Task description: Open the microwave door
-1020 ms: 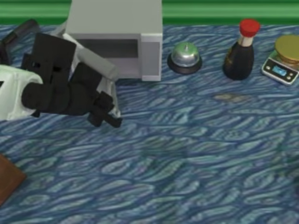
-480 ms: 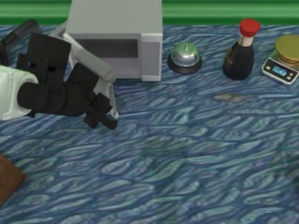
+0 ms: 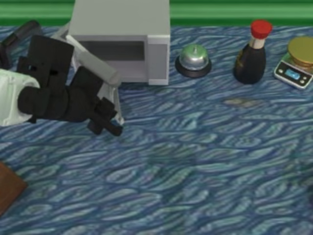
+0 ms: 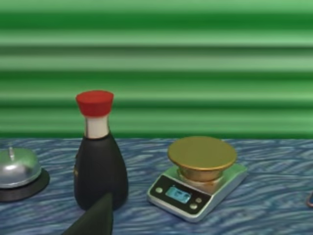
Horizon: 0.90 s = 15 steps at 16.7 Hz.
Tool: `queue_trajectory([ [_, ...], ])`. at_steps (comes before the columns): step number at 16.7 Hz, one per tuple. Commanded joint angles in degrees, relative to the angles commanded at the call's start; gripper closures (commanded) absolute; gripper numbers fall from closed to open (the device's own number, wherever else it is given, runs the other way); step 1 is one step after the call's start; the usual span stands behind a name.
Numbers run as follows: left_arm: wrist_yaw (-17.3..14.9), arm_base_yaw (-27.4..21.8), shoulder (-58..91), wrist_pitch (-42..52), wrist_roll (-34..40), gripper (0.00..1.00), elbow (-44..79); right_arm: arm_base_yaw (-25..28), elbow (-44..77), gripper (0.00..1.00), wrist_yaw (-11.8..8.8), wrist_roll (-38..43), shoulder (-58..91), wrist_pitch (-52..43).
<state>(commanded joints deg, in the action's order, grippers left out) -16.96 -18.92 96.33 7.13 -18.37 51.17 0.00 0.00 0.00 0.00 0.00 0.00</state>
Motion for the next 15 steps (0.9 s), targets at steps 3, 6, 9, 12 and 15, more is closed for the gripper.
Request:
queue_trajectory([
  [3, 0.0, 0.0, 0.0, 0.0, 0.0, 1.00, 0.0, 0.0, 0.0, 0.00, 0.0, 0.0, 0.0, 0.0],
  [6, 0.0, 0.0, 0.0, 0.0, 0.0, 1.00, 0.0, 0.0, 0.0, 0.00, 0.0, 0.0, 0.0, 0.0],
  [9, 0.0, 0.0, 0.0, 0.0, 0.0, 1.00, 0.0, 0.0, 0.0, 0.00, 0.0, 0.0, 0.0, 0.0],
  [12, -0.4, -0.4, 0.0, 0.0, 0.3, 1.00, -0.1, 0.0, 0.0, 0.00, 0.0, 0.0, 0.0, 0.0],
  [15, -1.2, 0.3, 0.0, 0.6, -1.1, 1.00, -0.2, 0.0, 0.0, 0.00, 0.0, 0.0, 0.0, 0.0],
])
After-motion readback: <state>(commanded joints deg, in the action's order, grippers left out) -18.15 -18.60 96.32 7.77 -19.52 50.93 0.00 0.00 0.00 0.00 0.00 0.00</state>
